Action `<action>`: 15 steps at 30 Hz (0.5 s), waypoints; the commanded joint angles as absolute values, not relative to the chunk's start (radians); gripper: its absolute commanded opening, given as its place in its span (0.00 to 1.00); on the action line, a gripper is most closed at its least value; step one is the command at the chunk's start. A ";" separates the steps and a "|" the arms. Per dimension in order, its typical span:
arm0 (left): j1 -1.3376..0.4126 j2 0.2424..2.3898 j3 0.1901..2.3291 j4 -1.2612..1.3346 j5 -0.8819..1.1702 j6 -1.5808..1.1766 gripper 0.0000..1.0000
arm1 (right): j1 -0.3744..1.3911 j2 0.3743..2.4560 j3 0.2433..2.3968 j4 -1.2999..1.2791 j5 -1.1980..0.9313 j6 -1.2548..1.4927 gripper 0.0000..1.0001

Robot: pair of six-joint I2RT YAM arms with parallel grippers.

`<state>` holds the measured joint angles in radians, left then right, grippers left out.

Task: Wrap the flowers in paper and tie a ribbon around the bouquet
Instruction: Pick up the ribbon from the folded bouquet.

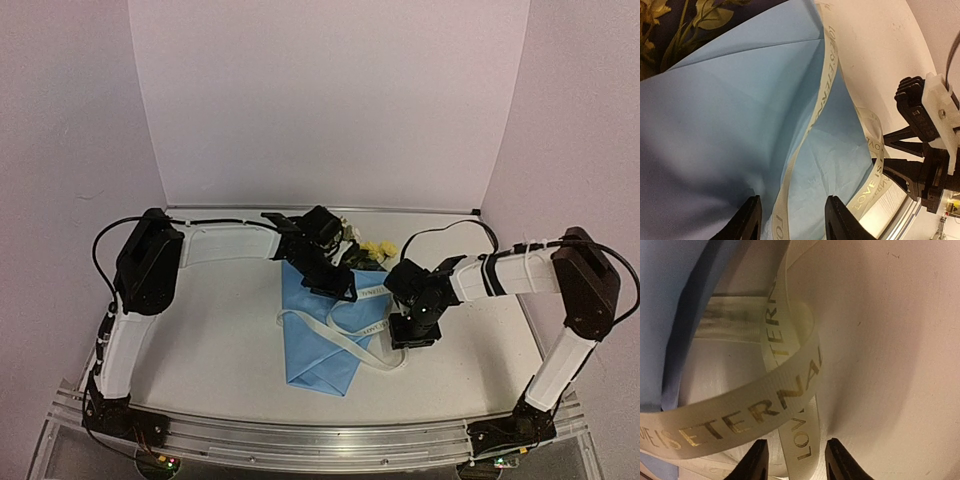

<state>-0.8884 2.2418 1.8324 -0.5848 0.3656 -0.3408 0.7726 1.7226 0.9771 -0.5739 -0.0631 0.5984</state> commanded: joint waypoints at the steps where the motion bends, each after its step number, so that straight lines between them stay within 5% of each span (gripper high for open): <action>1: -0.896 2.259 1.900 -0.615 0.334 -0.313 0.28 | 0.793 1.714 0.970 -0.564 -0.023 0.637 0.25; 6: -0.896 2.234 1.883 -0.587 0.323 -0.326 0.02 | 0.811 1.667 0.947 -0.586 -0.013 0.674 0.00; 15: -0.820 2.081 1.691 -0.312 0.335 -0.478 0.00 | 0.841 1.508 0.855 -0.697 0.072 0.805 0.00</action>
